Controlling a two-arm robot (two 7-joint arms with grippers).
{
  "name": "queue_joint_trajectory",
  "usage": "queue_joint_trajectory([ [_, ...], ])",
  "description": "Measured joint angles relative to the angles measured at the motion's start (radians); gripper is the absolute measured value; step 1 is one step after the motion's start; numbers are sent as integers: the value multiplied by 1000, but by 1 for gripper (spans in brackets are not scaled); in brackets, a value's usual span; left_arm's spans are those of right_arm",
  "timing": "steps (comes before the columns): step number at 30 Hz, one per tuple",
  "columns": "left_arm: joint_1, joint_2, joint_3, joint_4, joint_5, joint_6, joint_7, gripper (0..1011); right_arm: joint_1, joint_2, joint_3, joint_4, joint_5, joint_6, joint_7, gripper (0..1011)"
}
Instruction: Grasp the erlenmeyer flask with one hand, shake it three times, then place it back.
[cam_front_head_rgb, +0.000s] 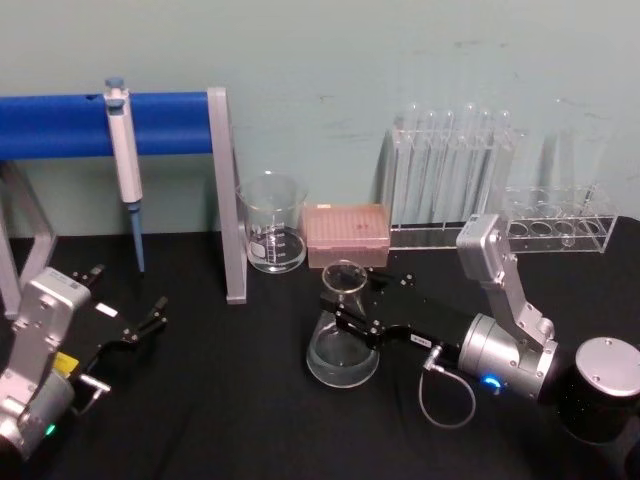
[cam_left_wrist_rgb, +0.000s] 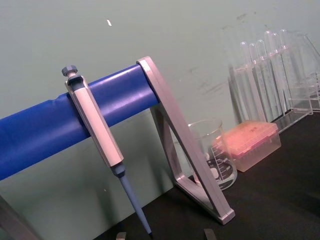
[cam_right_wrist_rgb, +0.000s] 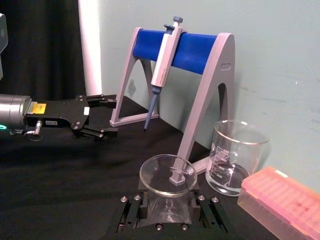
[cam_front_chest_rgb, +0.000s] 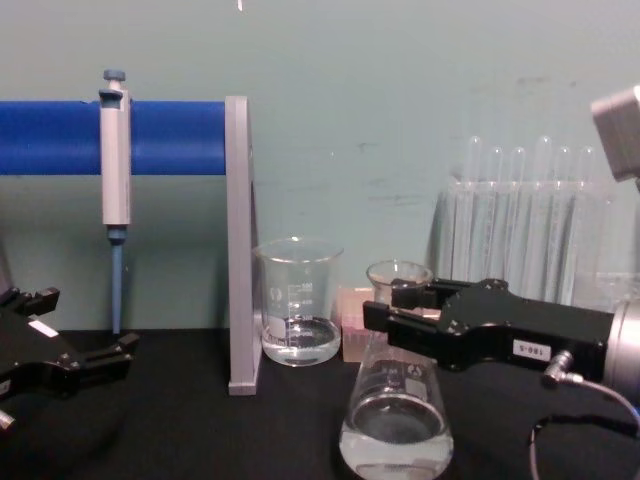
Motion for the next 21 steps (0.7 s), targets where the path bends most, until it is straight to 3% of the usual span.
queue_joint_trajectory([
  [21, 0, 0, 0, 0, 0, 0, 0, 1001, 18, -6, -19, 38, 21, 2, 27, 449],
])
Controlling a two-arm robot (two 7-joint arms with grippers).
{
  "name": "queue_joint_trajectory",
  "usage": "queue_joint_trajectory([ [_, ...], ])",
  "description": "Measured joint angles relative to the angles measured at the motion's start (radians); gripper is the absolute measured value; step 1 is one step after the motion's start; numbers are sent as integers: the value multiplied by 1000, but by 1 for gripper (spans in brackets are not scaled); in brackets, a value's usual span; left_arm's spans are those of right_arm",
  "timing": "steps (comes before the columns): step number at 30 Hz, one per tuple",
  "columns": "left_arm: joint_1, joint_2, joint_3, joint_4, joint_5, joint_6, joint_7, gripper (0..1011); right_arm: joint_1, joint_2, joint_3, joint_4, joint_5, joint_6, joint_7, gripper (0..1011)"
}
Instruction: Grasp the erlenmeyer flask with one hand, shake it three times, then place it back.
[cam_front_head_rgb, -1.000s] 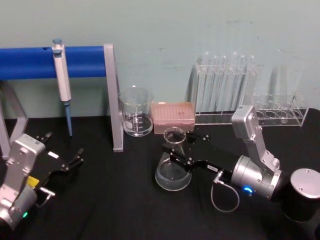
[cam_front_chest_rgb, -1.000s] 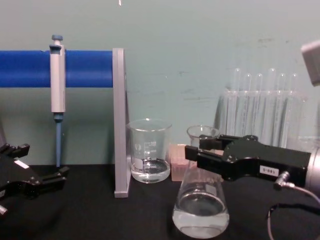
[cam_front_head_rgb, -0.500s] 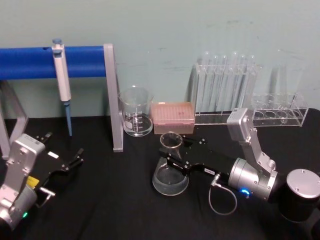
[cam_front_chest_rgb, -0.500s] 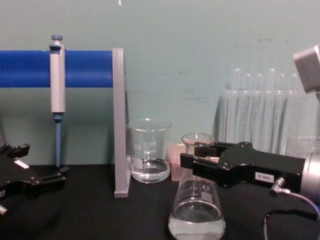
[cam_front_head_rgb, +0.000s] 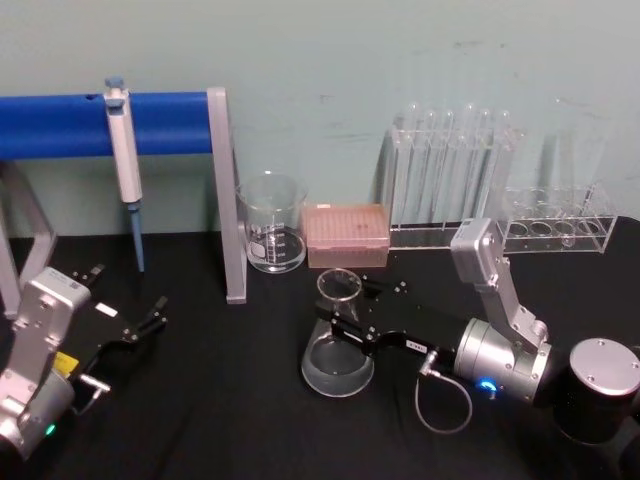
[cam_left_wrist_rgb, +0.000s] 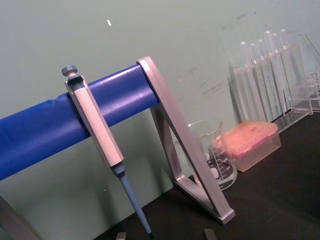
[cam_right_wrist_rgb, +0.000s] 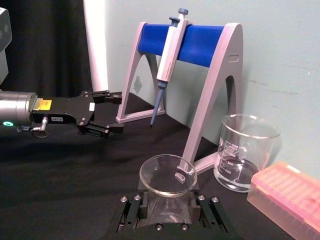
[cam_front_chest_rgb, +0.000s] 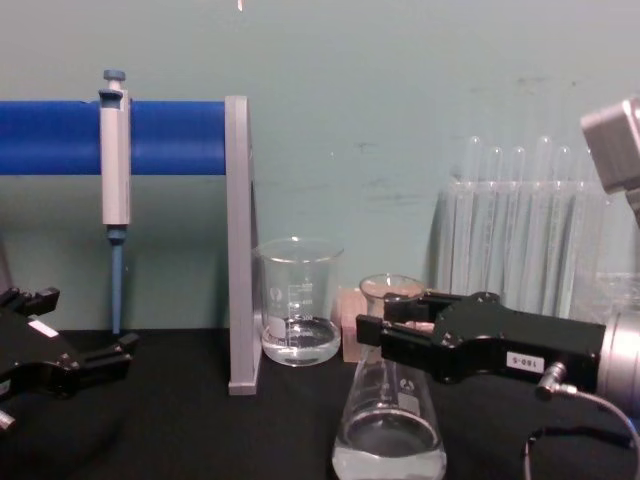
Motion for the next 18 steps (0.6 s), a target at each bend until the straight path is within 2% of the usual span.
queue_joint_trajectory([
  [18, 0, 0, 0, 0, 0, 0, 0, 1001, 6, 1, -10, 12, 11, 15, 7, 449],
])
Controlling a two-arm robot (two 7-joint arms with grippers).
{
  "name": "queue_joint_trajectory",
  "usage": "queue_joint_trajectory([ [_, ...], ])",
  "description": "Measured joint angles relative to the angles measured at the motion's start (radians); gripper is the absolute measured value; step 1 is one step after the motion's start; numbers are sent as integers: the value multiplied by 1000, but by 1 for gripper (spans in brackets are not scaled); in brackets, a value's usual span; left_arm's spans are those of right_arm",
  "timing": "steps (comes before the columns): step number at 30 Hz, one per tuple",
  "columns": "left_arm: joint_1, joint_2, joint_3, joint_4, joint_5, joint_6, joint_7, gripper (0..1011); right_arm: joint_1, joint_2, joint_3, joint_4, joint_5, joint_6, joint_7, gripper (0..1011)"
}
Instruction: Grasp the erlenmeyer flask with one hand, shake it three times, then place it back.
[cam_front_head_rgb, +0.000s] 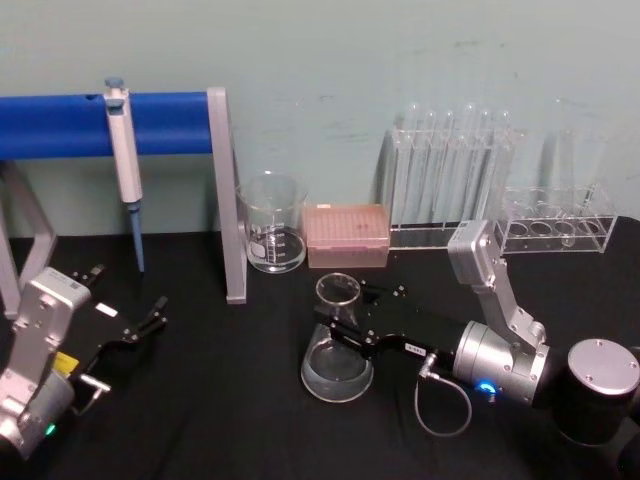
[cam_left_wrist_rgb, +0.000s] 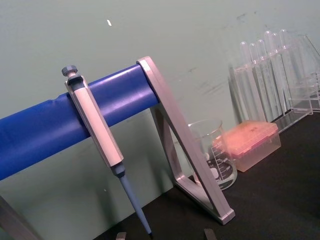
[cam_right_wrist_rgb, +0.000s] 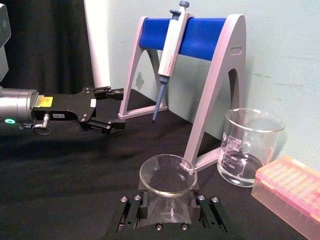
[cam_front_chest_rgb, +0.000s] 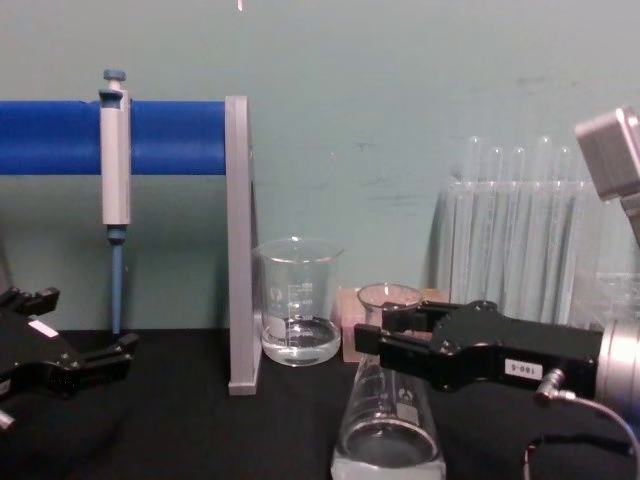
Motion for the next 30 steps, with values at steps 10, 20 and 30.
queue_joint_trajectory([
  [10, 0, 0, 0, 0, 0, 0, 0, 1001, 0, 0, -2, 1, 5, 13, -4, 449],
  [20, 0, 0, 0, 0, 0, 0, 0, 1001, 1, -1, -4, 1, 8, 23, -15, 449],
  [30, 0, 0, 0, 0, 0, 0, 0, 1001, 2, -2, -4, 2, 7, 26, -18, 449],
])
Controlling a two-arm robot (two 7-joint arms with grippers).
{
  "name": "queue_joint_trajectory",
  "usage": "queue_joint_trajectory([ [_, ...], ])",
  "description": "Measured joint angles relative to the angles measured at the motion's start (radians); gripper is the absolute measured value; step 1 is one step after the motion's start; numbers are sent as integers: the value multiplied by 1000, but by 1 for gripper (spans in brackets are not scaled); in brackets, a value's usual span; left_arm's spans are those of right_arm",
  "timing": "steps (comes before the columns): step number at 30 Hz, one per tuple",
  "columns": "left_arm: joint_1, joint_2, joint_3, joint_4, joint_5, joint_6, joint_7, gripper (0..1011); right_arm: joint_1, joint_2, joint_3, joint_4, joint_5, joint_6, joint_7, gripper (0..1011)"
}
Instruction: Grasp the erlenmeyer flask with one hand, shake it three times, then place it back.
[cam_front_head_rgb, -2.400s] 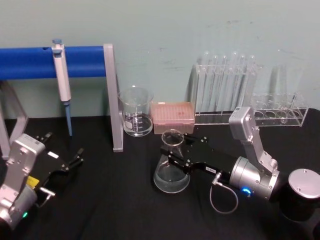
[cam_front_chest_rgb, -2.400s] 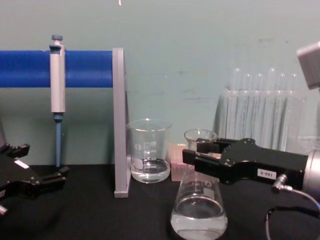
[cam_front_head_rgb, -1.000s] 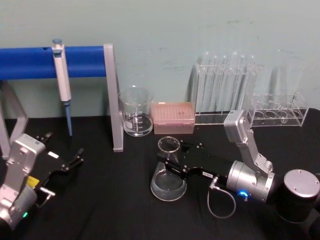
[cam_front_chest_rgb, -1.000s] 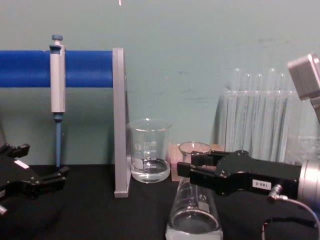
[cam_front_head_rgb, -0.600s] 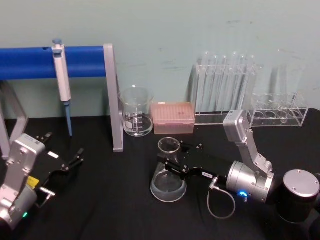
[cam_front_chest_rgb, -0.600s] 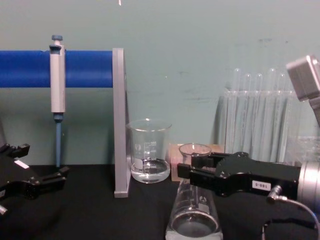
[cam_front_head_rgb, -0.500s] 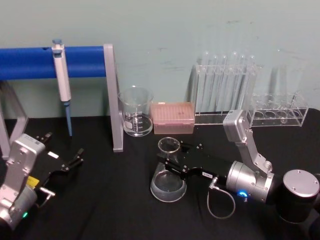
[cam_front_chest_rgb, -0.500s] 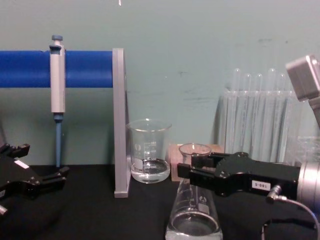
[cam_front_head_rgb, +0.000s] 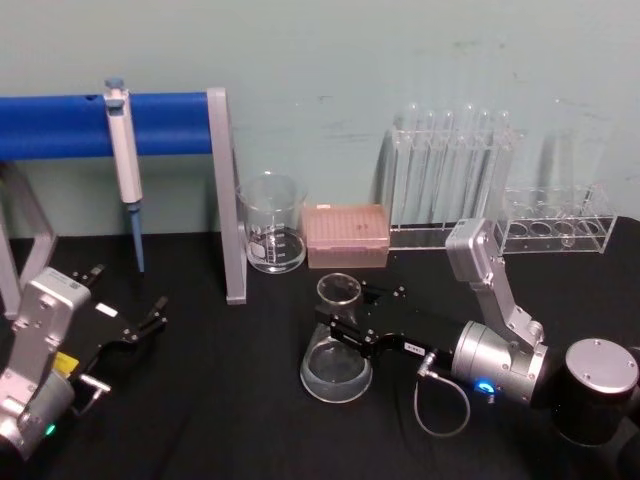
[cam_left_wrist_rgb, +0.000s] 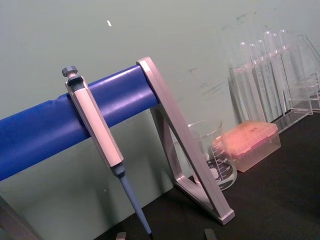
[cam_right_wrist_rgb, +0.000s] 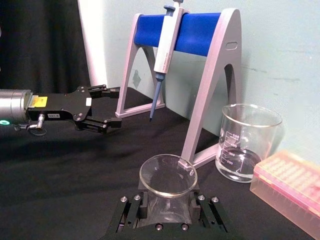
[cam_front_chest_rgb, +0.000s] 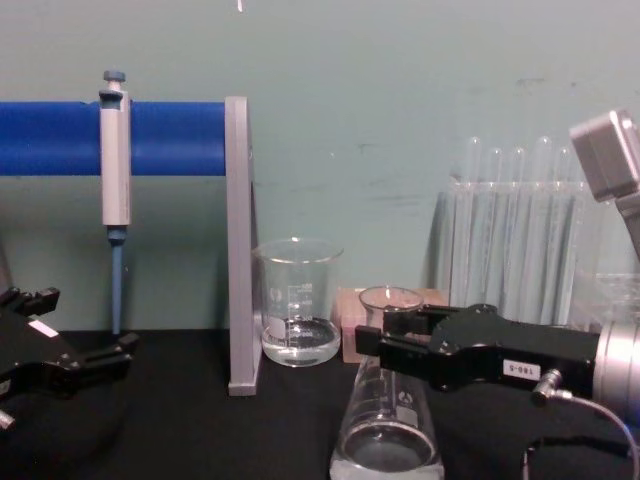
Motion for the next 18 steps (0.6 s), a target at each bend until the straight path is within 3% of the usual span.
queue_joint_trajectory([
  [18, 0, 0, 0, 0, 0, 0, 0, 1001, -1, 0, 0, 0, -1, 0, 1, 449],
])
